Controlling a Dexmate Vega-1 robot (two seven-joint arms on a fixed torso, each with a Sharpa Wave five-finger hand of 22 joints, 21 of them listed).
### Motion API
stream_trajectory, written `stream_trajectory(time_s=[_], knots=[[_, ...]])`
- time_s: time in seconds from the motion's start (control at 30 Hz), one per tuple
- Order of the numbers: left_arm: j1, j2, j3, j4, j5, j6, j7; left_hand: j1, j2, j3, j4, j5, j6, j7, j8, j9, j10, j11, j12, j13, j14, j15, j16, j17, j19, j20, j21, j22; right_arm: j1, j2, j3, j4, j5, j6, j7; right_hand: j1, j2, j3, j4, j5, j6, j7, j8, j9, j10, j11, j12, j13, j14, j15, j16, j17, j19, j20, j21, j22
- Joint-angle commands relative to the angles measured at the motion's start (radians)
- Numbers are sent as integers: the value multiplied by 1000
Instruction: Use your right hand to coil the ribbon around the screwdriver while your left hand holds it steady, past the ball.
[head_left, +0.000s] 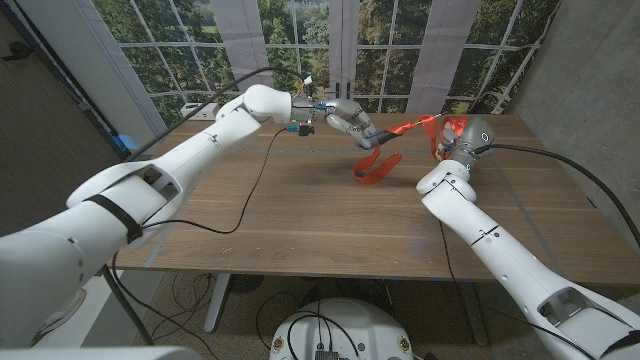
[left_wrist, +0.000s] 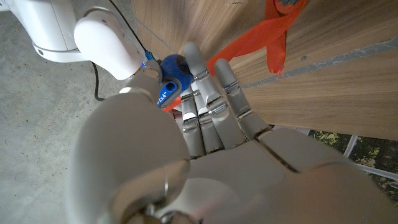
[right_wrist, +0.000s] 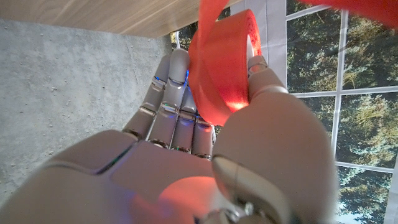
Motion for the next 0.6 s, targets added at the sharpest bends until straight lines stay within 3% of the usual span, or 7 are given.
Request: stream_trajectory(time_s=[0.03, 0.3, 0.43, 0.6], knots=[[-18, 10, 11, 26, -10, -2, -77, 99, 105, 84, -32, 6, 150, -64, 3, 30, 172, -164, 1, 61, 17, -43, -3, 3, 1, 1, 2, 2, 69, -25, -22, 33, -15, -18, 11, 88, 97, 30, -22, 3, 228, -40, 65, 132, 103, -63, 85, 100, 31, -132, -1, 4, 2, -7, 5, 2], [-18, 23, 19, 18, 6, 13, -94, 99, 106, 83, -31, 6, 150, -65, 2, 29, 171, -164, 0, 62, 14, -43, -3, 5, -2, 1, 2, 2, 87, -22, -4, 33, -22, -4, -11, 86, 98, 31, -21, 3, 226, -41, 65, 133, 102, -64, 86, 101, 29, -131, -3, 8, 1, -7, 5, 2], [-37, 9, 38, 49, 15, 9, -129, 100, 106, 84, -32, 6, 148, -63, 1, 29, 170, -163, -1, 62, 12, -43, -2, 7, -4, 3, 2, 2, 82, -13, 12, 27, -19, 35, -30, 88, 98, 31, -22, 3, 225, -43, 65, 133, 104, -63, 84, 97, 31, -133, -4, 4, 2, -8, 5, 2], [-47, 6, 54, 50, 43, 19, -134, 99, 107, 83, -31, 5, 146, -60, -1, 28, 170, -161, 0, 64, 14, -43, -2, 6, -4, 3, 2, 2, 91, -34, 0, 9, -35, 24, -17, 87, 98, 30, -21, 2, 226, -41, 65, 132, 101, -65, 85, 99, 28, -134, -3, 7, 2, -8, 5, 2]])
